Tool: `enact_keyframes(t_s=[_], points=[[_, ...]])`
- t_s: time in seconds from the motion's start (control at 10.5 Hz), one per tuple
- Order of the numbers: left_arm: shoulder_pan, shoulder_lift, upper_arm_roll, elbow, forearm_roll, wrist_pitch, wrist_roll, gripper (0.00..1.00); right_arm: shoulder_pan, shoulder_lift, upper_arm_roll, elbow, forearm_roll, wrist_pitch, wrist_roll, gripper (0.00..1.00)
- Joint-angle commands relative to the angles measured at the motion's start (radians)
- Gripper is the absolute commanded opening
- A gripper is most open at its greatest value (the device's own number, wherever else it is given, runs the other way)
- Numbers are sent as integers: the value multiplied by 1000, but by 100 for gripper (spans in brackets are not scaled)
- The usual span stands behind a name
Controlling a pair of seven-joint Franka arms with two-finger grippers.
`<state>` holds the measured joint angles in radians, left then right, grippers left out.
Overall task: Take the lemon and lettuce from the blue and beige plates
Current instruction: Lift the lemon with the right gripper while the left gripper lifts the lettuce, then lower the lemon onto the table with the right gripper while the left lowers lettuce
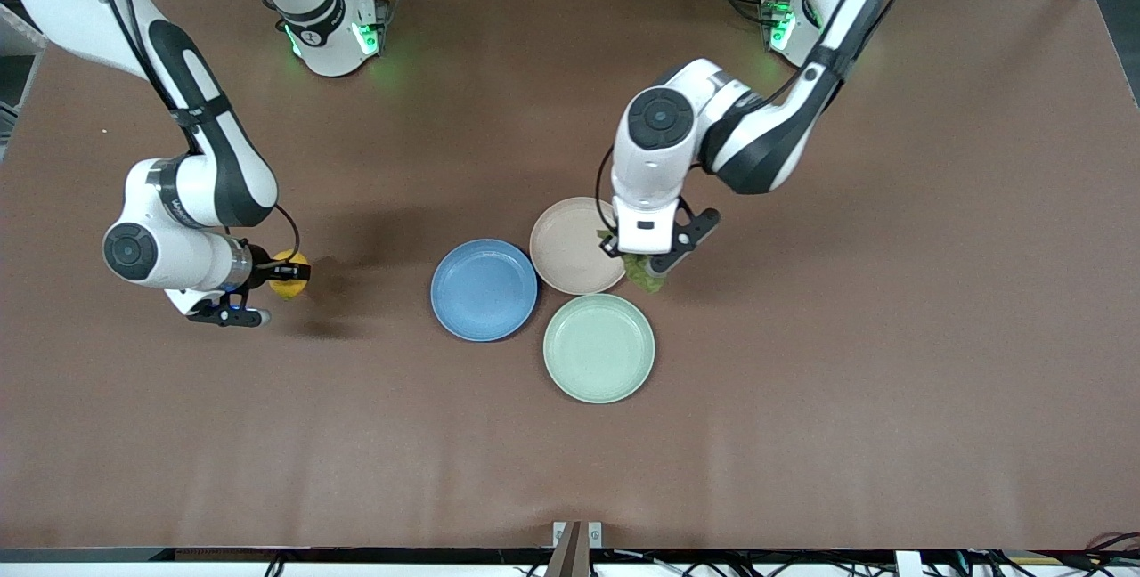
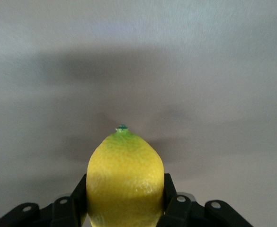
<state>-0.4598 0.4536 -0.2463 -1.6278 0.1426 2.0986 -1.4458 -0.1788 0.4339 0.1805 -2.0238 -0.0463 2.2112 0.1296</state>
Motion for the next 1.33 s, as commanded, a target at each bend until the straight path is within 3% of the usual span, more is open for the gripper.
enact_keyframes(t_s=[0.0,0.1,0.19,0.29,0.38,0.48,0.67,0.95,1.24], points=[[94,-70,-5,-26,20,-48,192,0,-13,-6,-3,-35,-10,27,-10,0],[137,-87,-5,-26,20,-67,287,0,-13,0,-4,-36,-10,27,-10,0],[183,-91,-5,-26,19,-80,385,0,-10,14,-9,-36,-10,27,-10,8],[232,-96,-7,-27,19,-89,477,0,-10,16,-10,-35,-10,25,-10,25],[277,-96,-8,-27,14,-91,566,0,-10,16,-13,-33,-10,24,-10,70],[318,-87,-7,-29,11,-91,655,0,-11,16,-13,-30,-10,18,-10,100],[396,-41,-7,-33,11,-91,821,0,1,0,-13,-10,-17,-7,-11,100],[447,68,2,-27,43,-71,929,0,7,-9,-7,224,-17,-336,-10,100],[516,137,5,-27,91,-7,1041,0,39,-49,11,414,-9,-519,-7,100]])
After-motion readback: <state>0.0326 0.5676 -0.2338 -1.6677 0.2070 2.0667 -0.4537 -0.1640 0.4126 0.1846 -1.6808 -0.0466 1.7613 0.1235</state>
